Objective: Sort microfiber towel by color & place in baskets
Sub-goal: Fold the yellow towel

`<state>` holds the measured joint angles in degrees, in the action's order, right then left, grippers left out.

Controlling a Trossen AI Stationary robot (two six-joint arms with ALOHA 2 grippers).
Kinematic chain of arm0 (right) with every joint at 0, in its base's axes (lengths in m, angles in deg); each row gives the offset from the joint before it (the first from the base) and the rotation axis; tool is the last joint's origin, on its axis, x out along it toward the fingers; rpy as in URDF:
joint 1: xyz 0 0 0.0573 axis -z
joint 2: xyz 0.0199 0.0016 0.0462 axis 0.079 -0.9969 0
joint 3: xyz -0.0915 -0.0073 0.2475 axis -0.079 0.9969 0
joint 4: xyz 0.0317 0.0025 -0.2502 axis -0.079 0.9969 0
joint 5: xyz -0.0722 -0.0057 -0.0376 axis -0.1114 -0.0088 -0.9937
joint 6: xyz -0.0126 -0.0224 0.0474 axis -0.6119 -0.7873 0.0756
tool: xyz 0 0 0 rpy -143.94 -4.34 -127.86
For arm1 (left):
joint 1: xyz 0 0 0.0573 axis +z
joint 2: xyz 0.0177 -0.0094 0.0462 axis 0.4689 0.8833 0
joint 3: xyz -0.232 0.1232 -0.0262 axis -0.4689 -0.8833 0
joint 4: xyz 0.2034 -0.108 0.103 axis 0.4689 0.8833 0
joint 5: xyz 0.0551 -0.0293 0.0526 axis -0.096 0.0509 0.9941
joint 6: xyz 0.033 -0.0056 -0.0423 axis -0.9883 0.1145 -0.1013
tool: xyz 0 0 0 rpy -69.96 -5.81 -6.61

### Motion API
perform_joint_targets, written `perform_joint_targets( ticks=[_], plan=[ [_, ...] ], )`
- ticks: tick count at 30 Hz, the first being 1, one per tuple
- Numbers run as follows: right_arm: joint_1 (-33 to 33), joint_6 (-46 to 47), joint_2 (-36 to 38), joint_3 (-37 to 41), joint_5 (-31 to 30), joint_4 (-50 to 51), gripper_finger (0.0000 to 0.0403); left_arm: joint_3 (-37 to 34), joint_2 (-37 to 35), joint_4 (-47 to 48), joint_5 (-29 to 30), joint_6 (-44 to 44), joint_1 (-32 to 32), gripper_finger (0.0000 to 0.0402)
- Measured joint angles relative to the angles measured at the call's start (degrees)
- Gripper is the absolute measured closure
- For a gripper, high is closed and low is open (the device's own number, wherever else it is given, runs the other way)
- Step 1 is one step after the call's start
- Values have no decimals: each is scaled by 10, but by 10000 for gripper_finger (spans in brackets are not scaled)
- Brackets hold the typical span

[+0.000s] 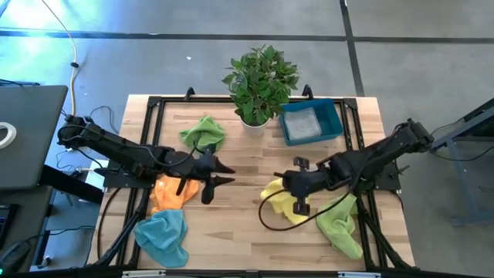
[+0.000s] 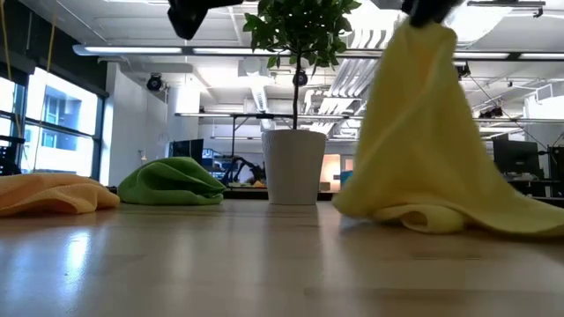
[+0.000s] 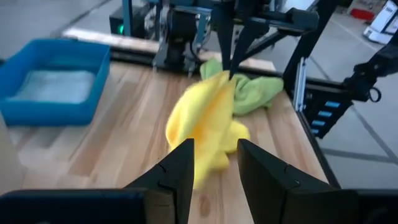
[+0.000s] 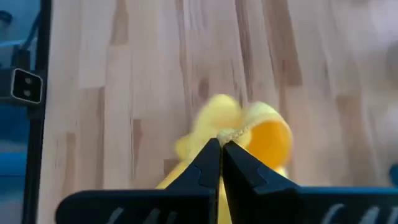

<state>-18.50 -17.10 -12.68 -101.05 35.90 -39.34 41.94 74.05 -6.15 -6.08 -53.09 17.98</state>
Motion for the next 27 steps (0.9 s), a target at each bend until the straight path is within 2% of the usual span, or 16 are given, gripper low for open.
perform_joint_targets(
  ticks=[7, 12, 16, 20, 27],
  plan=[
    [30, -222, 0, -25, -1, -50, 403, 0, 0, -25, 0, -3, 6, 291],
    [51, -408, 0, -27, 18, -137, 403, 0, 0, -41, 0, -3, 6, 291],
    [63, -512, -7, -27, 59, -212, 403, -1, 19, -90, 3, -3, 6, 291],
    [71, -573, -20, -27, 93, -233, 403, 0, 49, -149, -4, -8, 14, 291],
    [86, -582, -23, -27, 118, -235, 403, 0, 91, -191, -84, 18, 26, 272]
  ],
)
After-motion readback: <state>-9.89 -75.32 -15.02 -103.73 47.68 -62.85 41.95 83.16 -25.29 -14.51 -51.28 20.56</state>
